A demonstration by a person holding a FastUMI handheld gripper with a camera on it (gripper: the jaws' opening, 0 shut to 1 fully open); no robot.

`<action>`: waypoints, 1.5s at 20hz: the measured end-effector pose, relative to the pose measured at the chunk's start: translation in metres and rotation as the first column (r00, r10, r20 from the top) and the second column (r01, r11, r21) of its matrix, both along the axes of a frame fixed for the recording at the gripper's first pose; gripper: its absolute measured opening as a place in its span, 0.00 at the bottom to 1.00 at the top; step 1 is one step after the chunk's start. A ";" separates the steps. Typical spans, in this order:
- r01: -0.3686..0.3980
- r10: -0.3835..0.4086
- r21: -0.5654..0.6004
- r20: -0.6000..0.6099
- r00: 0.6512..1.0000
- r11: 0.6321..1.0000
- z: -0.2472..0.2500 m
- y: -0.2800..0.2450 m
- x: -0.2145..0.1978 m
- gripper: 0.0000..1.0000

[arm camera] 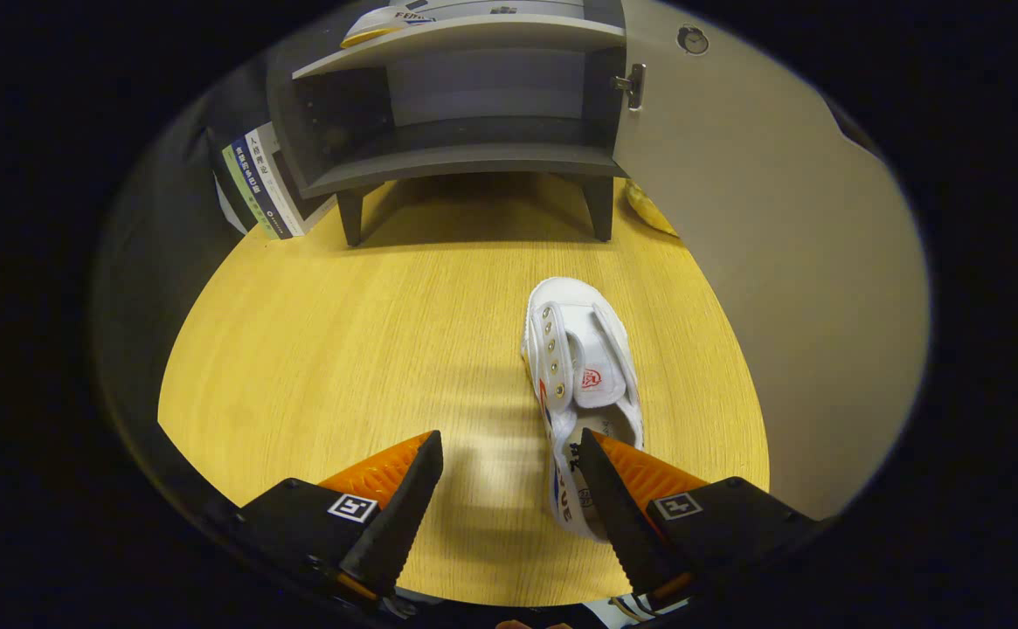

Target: Open the shoe cabinet door, grab the shoes and put them into the shoe cabinet, then close the shoe cabinet door.

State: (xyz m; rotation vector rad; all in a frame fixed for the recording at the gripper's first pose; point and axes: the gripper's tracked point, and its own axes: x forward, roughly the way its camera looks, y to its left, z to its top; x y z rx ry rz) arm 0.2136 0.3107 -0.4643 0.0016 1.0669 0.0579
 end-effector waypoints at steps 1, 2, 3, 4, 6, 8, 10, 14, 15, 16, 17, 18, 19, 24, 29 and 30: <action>-0.004 0.004 -0.008 -0.007 1.000 1.000 -0.007 -0.001 0.003 0.98; -0.011 0.011 -0.011 -0.016 1.000 1.000 -0.013 0.000 0.005 0.98; -0.019 0.018 -0.013 -0.024 1.000 1.000 -0.019 0.002 0.008 0.98; -0.022 0.021 -0.019 -0.025 0.999 1.000 -0.024 0.003 0.014 0.98; -0.026 0.026 -0.050 -0.004 1.000 0.998 -0.029 0.004 0.028 0.99; -0.043 0.044 -0.092 0.000 0.999 0.995 -0.034 0.003 0.041 0.98; -0.037 0.036 -0.118 -0.011 0.999 0.992 -0.040 -0.001 0.048 0.92; 0.033 -0.036 -0.146 -0.019 0.999 0.989 -0.041 -0.018 0.057 0.37; 0.015 -0.018 -0.141 -0.024 1.000 0.990 -0.041 -0.015 0.056 0.22; -0.006 0.002 -0.150 -0.026 1.000 0.989 -0.043 -0.015 0.057 0.22; -0.029 0.026 -0.136 -0.022 0.999 0.990 -0.043 -0.012 0.058 0.14; -0.039 0.037 -0.125 -0.021 0.999 0.991 -0.038 -0.011 0.056 0.11; -0.041 0.039 -0.104 -0.023 0.999 0.994 -0.040 -0.010 0.057 0.07; -0.063 0.063 -0.044 0.003 0.998 0.997 -0.028 0.004 0.056 0.02; -0.100 0.104 -0.050 0.094 0.990 0.994 0.021 0.021 0.052 0.02; -0.120 0.127 -0.060 0.119 0.985 0.991 0.034 0.024 0.053 0.02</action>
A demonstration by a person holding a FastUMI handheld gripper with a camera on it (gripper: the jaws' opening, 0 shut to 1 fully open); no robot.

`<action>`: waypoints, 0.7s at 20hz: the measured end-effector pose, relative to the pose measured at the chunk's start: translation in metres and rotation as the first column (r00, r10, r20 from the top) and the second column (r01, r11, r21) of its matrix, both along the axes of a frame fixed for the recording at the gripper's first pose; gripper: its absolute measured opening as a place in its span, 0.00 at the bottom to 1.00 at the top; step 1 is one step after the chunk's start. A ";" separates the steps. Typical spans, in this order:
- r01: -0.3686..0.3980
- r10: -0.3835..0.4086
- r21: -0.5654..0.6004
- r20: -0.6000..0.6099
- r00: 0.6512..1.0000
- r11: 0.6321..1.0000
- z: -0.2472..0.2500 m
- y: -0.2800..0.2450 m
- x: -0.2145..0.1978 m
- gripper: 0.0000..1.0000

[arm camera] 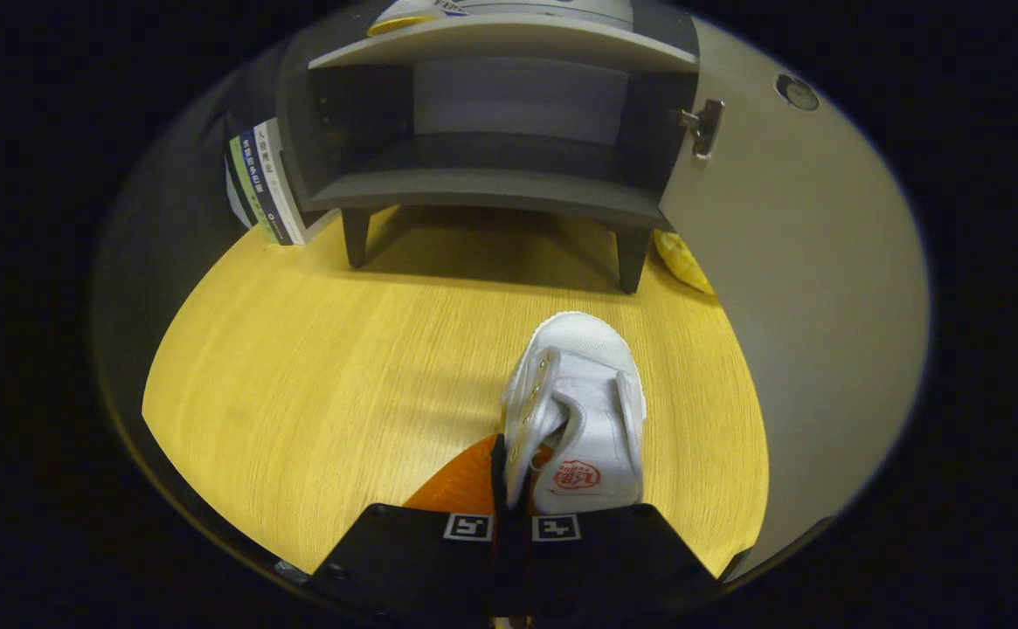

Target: Open the shoe cabinet door, grab the shoes and put them into the shoe cabinet, then close the shoe cabinet door.

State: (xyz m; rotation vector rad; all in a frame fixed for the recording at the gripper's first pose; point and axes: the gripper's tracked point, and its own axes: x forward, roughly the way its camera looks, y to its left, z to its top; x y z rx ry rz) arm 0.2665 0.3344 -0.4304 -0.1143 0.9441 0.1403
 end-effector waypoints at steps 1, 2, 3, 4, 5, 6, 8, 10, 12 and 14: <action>-0.019 0.019 -0.012 0.028 0.999 1.000 0.012 0.001 0.001 0.02; -0.030 0.031 -0.021 0.052 0.998 0.999 0.026 0.002 0.002 0.02; -0.037 0.039 -0.019 0.076 0.996 0.999 0.043 0.006 0.001 0.02; -0.041 0.042 -0.007 0.101 0.994 0.999 0.060 0.010 0.000 0.02; -0.039 0.038 0.006 0.126 0.991 0.999 0.077 0.012 0.002 0.02; -0.036 0.033 0.016 0.153 0.988 0.999 0.096 0.013 0.003 0.02; -0.036 0.030 0.027 0.200 0.979 0.999 0.131 0.016 0.009 0.02; -0.039 0.033 0.025 0.213 0.976 0.999 0.157 0.015 0.013 0.02; -0.032 0.021 0.038 0.252 0.967 0.999 0.187 0.015 0.022 0.02; -0.028 0.009 0.057 0.298 0.955 0.998 0.214 0.017 0.032 0.02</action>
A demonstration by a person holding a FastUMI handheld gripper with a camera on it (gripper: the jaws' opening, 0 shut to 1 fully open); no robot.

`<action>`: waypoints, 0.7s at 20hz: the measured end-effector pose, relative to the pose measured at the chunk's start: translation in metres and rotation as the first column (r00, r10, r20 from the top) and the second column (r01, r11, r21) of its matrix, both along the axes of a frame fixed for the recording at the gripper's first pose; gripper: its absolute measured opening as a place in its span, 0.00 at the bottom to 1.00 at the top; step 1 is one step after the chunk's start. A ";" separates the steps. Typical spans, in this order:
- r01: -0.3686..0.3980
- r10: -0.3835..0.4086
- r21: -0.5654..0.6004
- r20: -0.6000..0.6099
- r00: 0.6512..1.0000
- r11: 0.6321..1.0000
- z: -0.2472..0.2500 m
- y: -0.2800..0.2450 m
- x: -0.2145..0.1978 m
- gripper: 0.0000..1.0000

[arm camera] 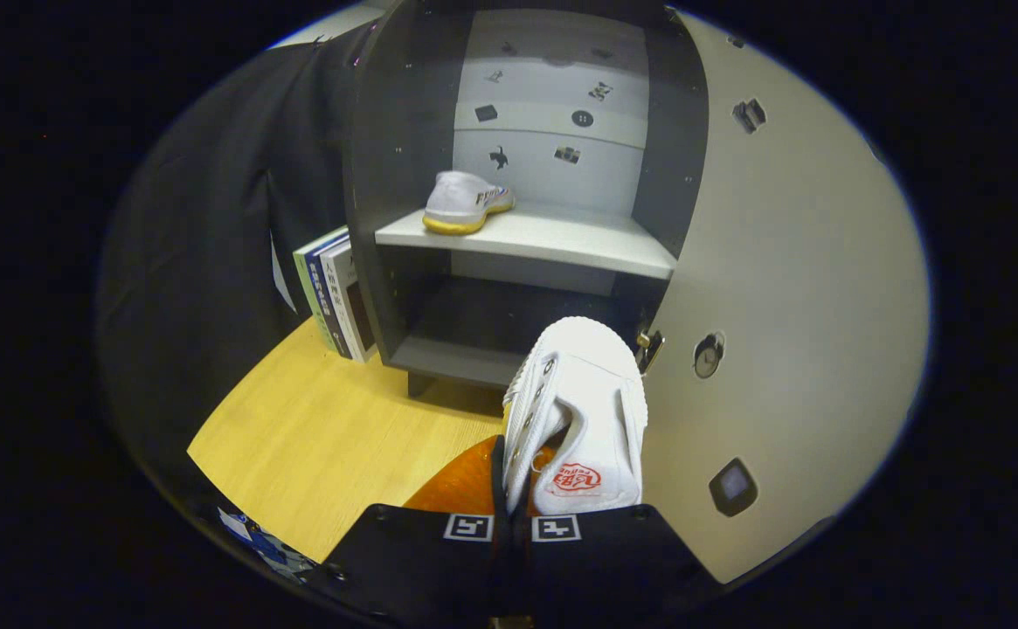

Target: Open the shoe cabinet door, grab the shoes and put them into the shoe cabinet, then close the shoe cabinet door.

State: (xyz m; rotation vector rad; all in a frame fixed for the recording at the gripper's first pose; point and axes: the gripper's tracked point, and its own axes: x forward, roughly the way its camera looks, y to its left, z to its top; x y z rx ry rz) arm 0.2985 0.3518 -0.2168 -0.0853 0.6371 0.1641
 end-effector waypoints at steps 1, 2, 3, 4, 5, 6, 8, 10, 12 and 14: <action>0.001 -0.001 0.011 0.023 1.000 1.000 0.015 0.001 0.006 0.02; 0.001 -0.002 0.022 0.050 0.999 1.000 0.029 0.002 0.018 0.02; 0.001 -0.003 0.030 0.075 0.997 1.000 0.041 0.003 0.028 0.02; 0.004 -0.007 0.035 0.103 0.995 0.999 0.055 0.004 0.040 0.02; 0.006 -0.011 0.039 0.130 0.991 0.999 0.068 0.004 0.051 0.02; 0.008 -0.014 0.041 0.151 0.988 0.999 0.080 0.005 0.064 0.02; 0.014 -0.023 0.048 0.194 0.981 0.999 0.101 0.005 0.088 0.02; 0.022 -0.035 0.058 0.238 0.971 0.998 0.121 0.007 0.116 0.02; 0.036 -0.052 0.065 0.261 0.964 0.997 0.133 0.007 0.140 0.02; 0.041 -0.061 0.077 0.273 0.960 0.996 0.142 0.005 0.161 0.02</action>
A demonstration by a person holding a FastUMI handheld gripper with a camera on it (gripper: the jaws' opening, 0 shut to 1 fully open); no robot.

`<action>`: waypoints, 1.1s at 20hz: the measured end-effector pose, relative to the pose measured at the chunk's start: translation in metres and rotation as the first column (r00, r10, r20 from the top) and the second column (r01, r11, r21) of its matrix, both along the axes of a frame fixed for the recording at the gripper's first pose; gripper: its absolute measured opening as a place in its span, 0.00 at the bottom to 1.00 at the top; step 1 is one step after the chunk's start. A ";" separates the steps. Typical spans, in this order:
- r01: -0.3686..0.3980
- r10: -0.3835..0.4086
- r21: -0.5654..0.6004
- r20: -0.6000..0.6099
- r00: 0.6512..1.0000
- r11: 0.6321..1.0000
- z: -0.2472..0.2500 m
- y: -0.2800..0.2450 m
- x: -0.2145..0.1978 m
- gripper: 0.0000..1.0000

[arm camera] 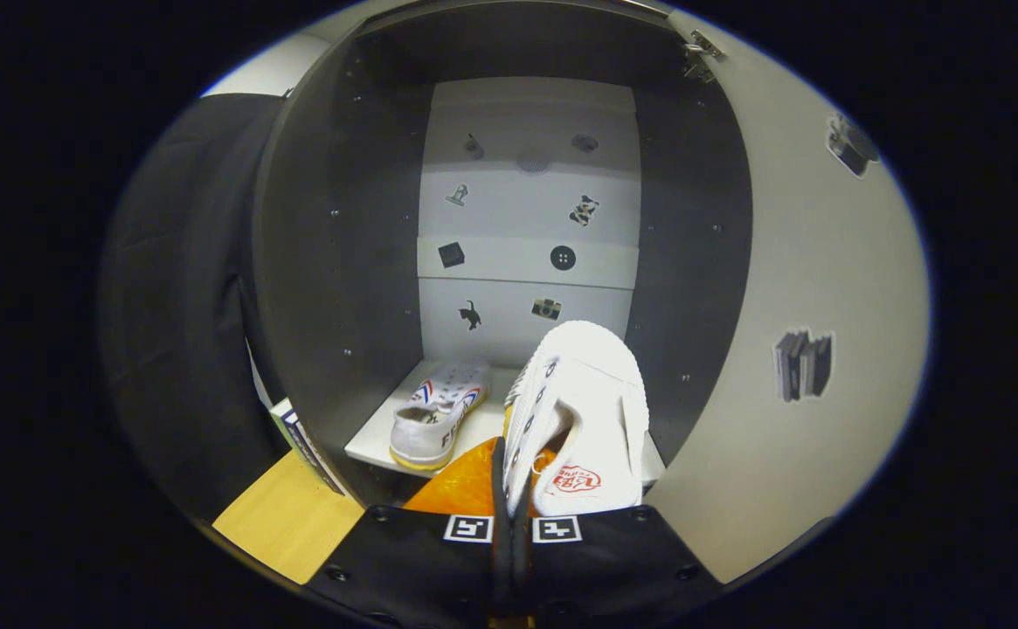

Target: Open the shoe cabinet door, grab the shoes and put them into the shoe cabinet, then close the shoe cabinet door.

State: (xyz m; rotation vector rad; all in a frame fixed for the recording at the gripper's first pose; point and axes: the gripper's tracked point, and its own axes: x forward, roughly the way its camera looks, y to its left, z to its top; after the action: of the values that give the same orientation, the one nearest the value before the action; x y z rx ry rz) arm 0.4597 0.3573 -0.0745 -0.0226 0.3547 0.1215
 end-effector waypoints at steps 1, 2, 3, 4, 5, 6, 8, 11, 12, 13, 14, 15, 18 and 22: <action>0.001 -0.001 0.002 0.003 1.000 1.000 0.001 0.002 0.015 0.02; 0.004 -0.004 0.001 0.003 1.000 1.000 0.002 0.003 0.030 0.02; 0.012 -0.012 0.000 0.002 1.000 1.000 0.000 0.002 0.047 0.02; 0.021 -0.021 -0.001 0.000 1.000 1.000 -0.002 0.000 0.061 0.02; 0.029 -0.030 -0.006 -0.012 0.999 1.000 -0.006 -0.002 0.075 0.02; 0.039 -0.039 -0.011 -0.021 0.999 0.999 -0.010 -0.005 0.088 0.02; 0.053 -0.053 -0.018 -0.024 0.998 0.998 -0.015 -0.007 0.115 0.02; 0.056 -0.061 -0.080 -0.060 0.996 0.995 -0.036 -0.012 0.150 0.02; 0.057 -0.065 -0.098 -0.077 0.995 0.994 -0.044 -0.014 0.159 0.02; 0.059 -0.068 -0.097 -0.086 0.994 0.994 -0.050 -0.013 0.168 0.03; 0.067 -0.075 -0.083 -0.093 0.993 0.994 -0.054 -0.014 0.173 0.03; 0.078 -0.085 -0.065 -0.107 0.991 0.995 -0.059 -0.015 0.177 0.03; 0.104 -0.106 -0.027 -0.149 0.983 0.994 -0.073 -0.018 0.187 0.04; 0.140 -0.139 -0.008 -0.182 0.973 0.990 -0.086 -0.027 0.194 0.09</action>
State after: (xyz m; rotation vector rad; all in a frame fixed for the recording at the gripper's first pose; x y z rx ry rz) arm 0.6540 0.3307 -0.1606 0.0185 0.5379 -0.0150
